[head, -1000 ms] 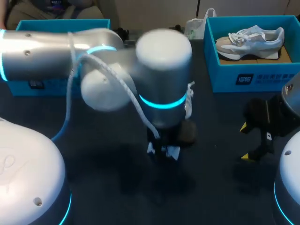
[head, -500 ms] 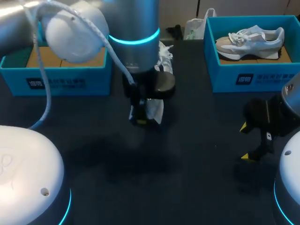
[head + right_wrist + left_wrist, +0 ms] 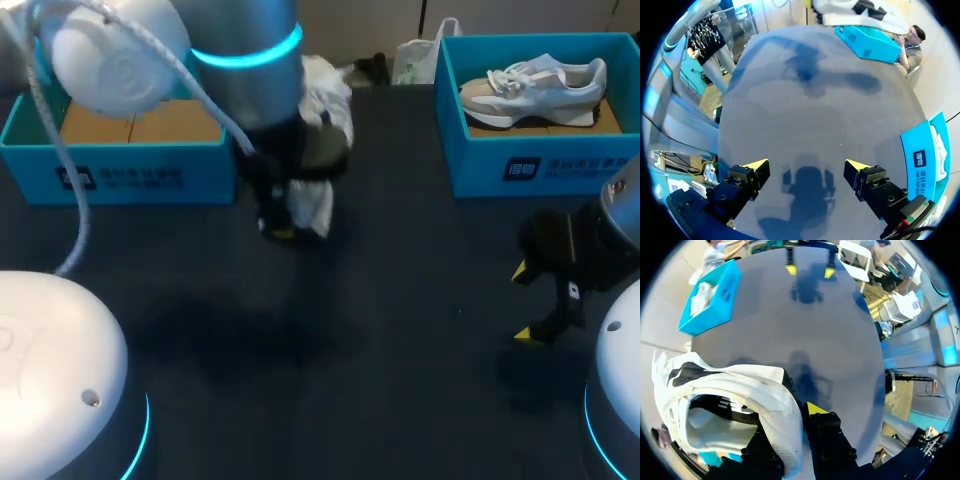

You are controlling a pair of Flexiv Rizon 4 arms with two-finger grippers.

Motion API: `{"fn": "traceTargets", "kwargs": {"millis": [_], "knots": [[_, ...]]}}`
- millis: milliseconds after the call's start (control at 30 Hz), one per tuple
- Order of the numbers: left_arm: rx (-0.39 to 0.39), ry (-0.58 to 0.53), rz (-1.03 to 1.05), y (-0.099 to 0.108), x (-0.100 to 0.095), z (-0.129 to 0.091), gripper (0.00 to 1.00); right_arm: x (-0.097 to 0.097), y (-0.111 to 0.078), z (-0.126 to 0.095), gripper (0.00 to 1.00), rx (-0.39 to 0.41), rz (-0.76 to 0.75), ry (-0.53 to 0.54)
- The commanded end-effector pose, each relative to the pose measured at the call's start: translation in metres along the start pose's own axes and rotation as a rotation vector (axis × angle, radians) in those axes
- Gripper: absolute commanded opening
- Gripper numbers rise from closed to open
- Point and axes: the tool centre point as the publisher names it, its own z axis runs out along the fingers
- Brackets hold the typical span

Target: Take the shoe out of the shoebox, open the shoe tongue, remove and reinsert the insole, then place the shoe into the shoebox

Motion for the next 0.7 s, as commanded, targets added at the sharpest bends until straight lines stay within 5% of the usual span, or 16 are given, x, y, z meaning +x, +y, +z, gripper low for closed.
{"fn": "traceTargets", "kwargs": {"millis": [33, 700], "knots": [[0.036, 0.025, -0.007, 0.042, -0.033, -0.038, 0.0, 0.002, 0.0, 0.0, 1.0, 0.001, 0.0, -0.003], [-0.03, 0.02, -0.117, 0.2, -0.138, -0.087, 0.0, 0.002, 0.0, 0.0, 1.0, 0.001, 0.0, -0.003]]}}
